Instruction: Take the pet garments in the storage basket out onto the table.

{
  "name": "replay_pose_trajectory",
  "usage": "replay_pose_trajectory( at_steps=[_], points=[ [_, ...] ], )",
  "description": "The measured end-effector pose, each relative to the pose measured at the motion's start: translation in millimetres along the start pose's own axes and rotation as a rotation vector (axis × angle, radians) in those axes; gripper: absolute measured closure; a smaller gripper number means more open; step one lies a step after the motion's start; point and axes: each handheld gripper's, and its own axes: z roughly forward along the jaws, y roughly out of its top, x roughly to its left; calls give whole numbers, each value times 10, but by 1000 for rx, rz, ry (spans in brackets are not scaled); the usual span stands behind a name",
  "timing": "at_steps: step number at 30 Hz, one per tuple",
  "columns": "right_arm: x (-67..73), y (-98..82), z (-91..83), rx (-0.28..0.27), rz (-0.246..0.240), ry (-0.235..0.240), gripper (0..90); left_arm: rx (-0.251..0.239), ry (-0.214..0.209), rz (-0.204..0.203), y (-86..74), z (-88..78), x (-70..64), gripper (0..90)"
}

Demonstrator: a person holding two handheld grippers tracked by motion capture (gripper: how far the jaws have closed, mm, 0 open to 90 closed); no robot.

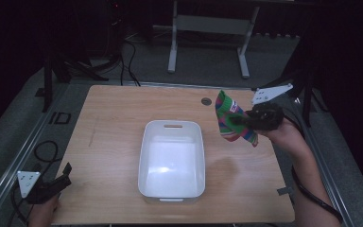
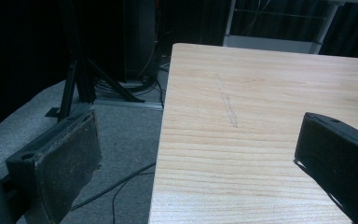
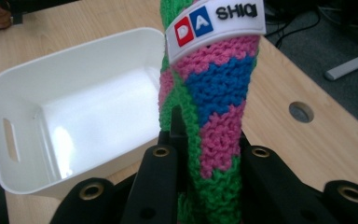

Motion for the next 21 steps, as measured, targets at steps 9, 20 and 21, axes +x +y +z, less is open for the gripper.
replay_pose_trajectory(
  at_steps=[9, 20, 21],
  points=[
    [-103, -440, 353, -17, 94, 15, 807, -1, -2, 2, 0, -1, 0, 9],
    [-224, -1039, 901, 54, 230, 35, 805, 0, -4, 10, -1, -4, -7, 9],
    [-230, -1089, 942, 59, 244, 38, 805, 0, -3, 10, -1, -4, -7, 9]
  ],
)
